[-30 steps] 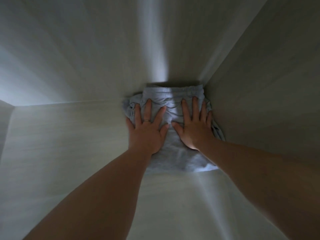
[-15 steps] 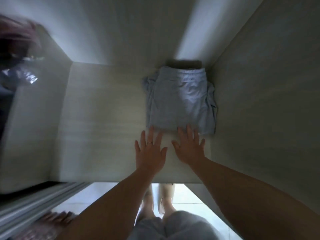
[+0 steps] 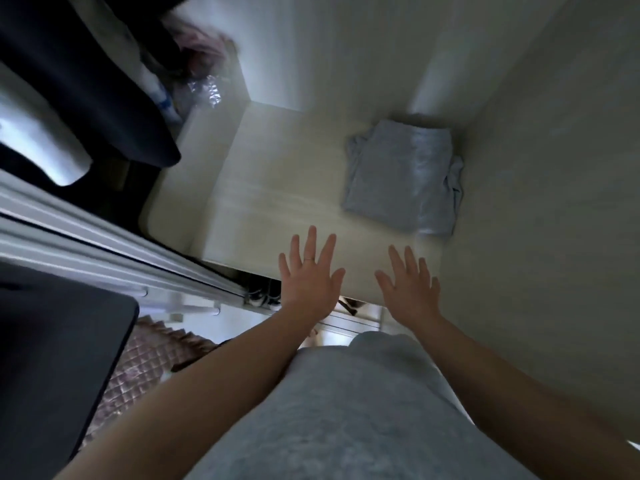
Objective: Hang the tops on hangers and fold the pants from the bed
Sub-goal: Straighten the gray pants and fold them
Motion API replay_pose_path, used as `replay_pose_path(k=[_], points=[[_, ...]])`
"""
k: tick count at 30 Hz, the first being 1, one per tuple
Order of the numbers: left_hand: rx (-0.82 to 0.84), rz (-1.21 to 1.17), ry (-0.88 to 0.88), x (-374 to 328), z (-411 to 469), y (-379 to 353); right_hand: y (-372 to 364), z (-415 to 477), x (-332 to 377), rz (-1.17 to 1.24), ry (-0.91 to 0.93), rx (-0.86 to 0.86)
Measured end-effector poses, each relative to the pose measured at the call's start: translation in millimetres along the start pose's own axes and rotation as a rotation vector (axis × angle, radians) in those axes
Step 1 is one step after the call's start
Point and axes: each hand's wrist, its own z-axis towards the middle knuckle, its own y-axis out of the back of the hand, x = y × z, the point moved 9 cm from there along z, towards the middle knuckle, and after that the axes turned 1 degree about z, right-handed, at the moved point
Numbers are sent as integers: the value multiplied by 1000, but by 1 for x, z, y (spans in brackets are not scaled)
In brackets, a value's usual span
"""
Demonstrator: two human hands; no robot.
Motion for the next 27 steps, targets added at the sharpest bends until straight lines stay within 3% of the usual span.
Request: replay_pose_path(k=[13,20,27], points=[[-329,-138,231,-14,-137,34,35,-93,38,-85,495,-75],[-377,-239,421,-34,-246,-29,3,-159,20,-192,736,-2],[-383,-316,740,-27,-373,-99,-55,-244,1,-283,934,161]])
